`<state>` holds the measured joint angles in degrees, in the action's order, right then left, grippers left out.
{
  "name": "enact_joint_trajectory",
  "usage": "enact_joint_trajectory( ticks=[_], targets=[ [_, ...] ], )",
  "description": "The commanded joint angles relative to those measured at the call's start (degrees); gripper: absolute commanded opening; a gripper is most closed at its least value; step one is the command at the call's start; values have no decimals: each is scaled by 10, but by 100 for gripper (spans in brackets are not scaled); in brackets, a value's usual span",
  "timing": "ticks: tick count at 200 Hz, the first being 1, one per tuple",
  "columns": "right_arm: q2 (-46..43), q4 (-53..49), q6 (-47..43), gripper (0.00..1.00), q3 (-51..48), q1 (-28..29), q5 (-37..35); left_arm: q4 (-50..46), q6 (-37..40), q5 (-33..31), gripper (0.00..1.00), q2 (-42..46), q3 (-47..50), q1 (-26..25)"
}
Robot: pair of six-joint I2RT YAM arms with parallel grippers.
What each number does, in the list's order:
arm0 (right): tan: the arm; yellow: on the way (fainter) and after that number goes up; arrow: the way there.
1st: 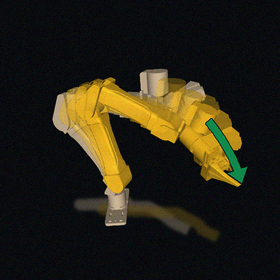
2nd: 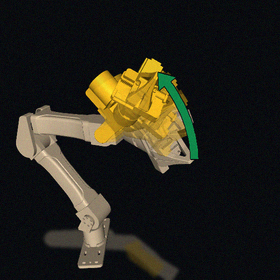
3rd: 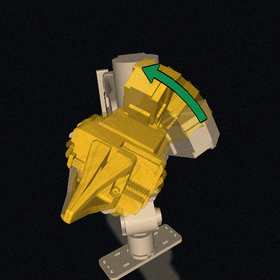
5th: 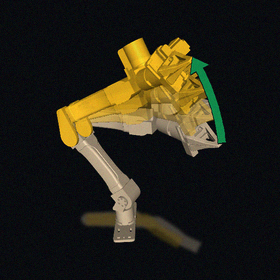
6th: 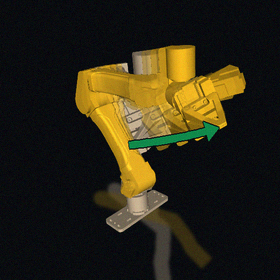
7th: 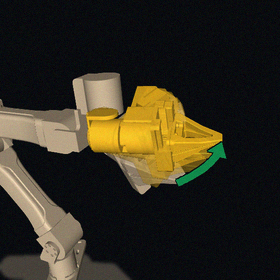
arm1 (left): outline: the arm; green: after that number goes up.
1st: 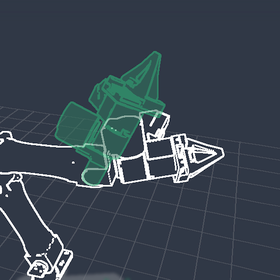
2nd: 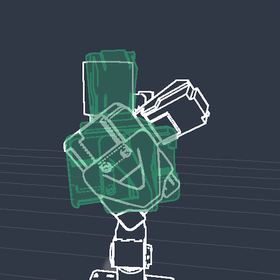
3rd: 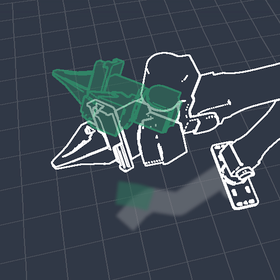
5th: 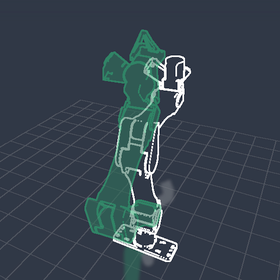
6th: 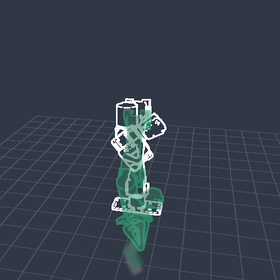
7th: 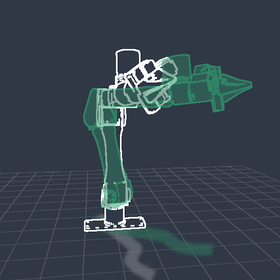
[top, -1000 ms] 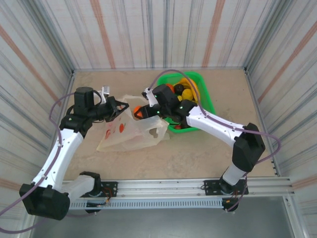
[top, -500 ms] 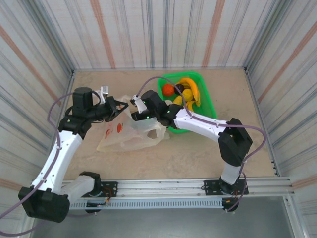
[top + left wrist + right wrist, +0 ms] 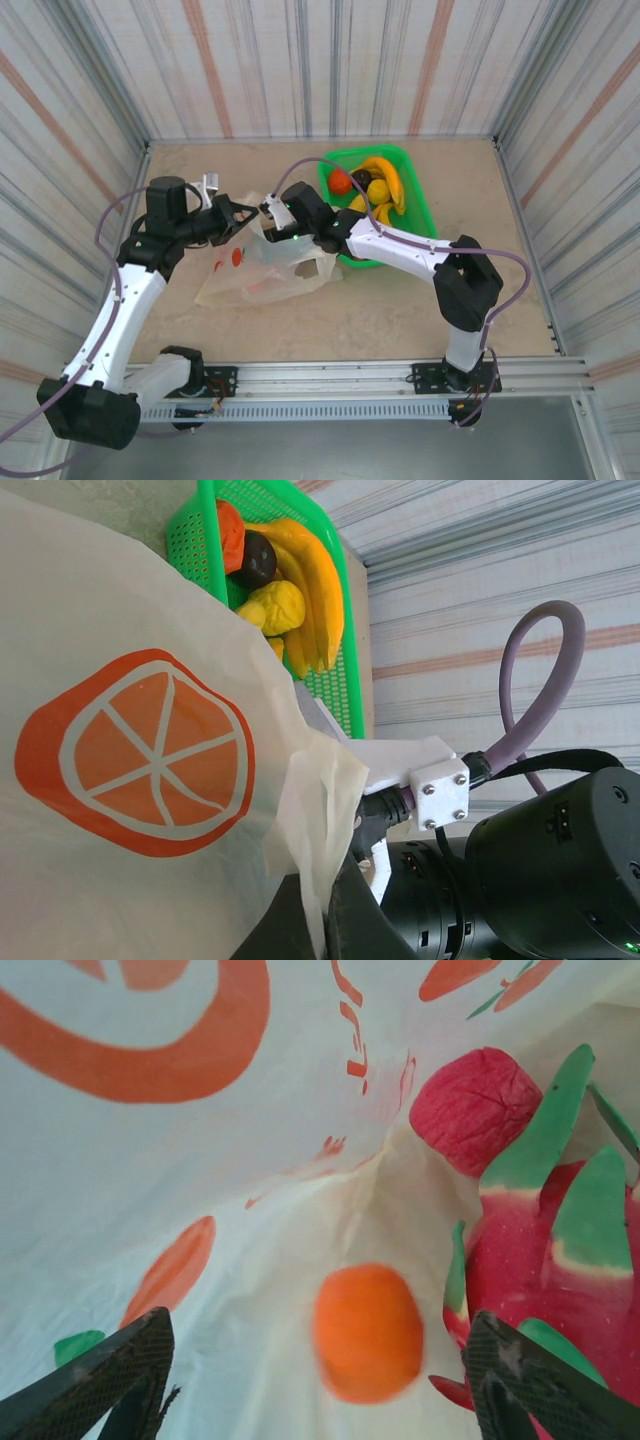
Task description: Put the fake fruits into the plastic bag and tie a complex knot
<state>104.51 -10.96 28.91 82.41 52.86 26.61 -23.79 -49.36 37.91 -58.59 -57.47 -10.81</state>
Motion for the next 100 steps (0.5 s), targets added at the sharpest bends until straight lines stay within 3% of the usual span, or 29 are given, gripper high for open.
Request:
enact_joint_trajectory(
  ticks=[1,100],
  targets=[
    [-23,-27,-15,79,3,1,-12,-5,4,1,0,9,-3,7],
    [-61,-50,-23,77,-35,-9,-54,-8,7,1,0,9,-3,8]
  ],
)
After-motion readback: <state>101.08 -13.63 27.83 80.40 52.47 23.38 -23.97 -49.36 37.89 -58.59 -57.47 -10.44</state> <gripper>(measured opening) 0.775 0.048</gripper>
